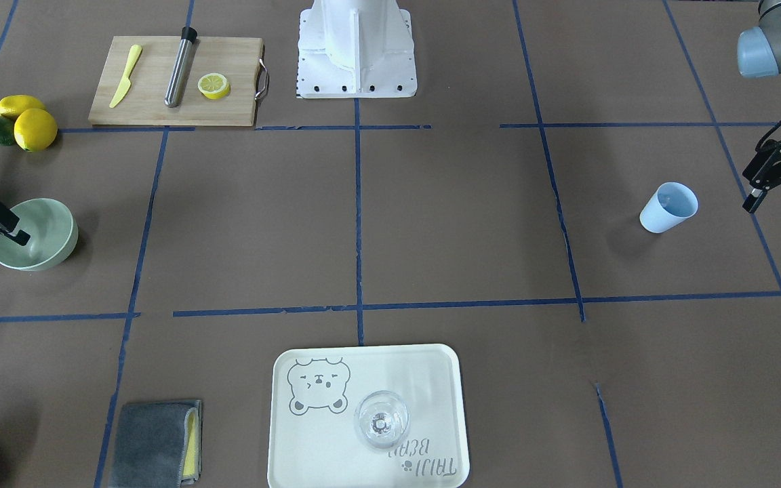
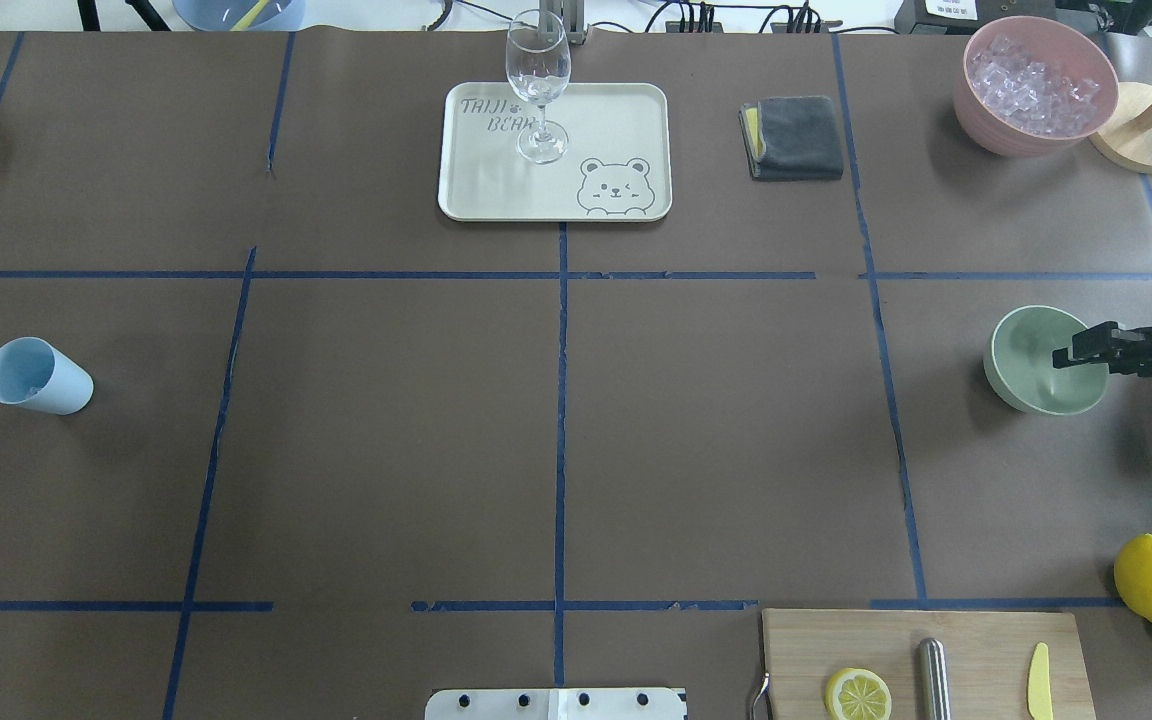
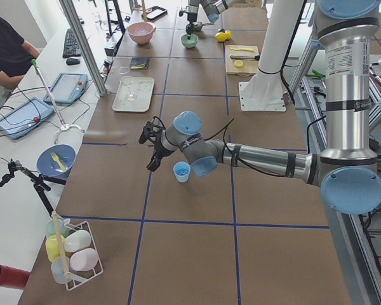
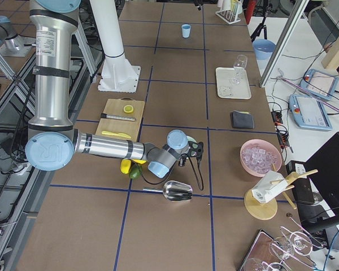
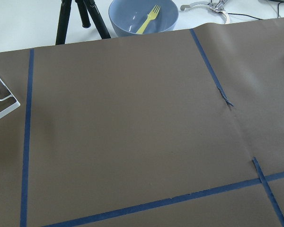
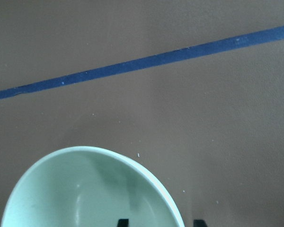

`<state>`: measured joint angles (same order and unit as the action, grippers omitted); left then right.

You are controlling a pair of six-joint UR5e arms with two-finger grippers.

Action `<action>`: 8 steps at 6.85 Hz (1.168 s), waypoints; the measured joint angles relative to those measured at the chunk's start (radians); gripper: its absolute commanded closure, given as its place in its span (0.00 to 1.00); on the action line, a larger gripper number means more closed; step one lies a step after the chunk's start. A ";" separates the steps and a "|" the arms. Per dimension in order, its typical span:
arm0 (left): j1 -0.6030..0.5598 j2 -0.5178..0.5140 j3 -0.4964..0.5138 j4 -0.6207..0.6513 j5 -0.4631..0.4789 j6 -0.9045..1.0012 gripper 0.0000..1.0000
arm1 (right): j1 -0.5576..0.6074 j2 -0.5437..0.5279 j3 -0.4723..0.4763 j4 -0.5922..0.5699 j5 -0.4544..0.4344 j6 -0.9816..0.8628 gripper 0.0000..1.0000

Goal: Pour ice into bowl

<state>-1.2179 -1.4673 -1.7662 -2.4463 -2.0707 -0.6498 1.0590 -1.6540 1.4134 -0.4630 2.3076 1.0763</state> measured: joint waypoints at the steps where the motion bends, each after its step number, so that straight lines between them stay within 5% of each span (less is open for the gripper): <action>1: 0.003 -0.001 0.001 0.000 0.000 -0.002 0.00 | 0.003 -0.002 0.005 0.001 0.008 -0.005 1.00; 5: 0.115 0.005 -0.027 -0.015 0.090 -0.128 0.01 | 0.066 0.019 0.048 -0.019 0.107 0.004 1.00; 8: 0.264 0.159 -0.191 -0.042 0.252 -0.242 0.02 | 0.058 0.118 0.215 -0.243 0.117 0.119 1.00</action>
<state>-0.9540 -1.3087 -1.9575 -2.4879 -1.8185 -0.8923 1.1174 -1.5363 1.6279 -0.7063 2.4247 1.1950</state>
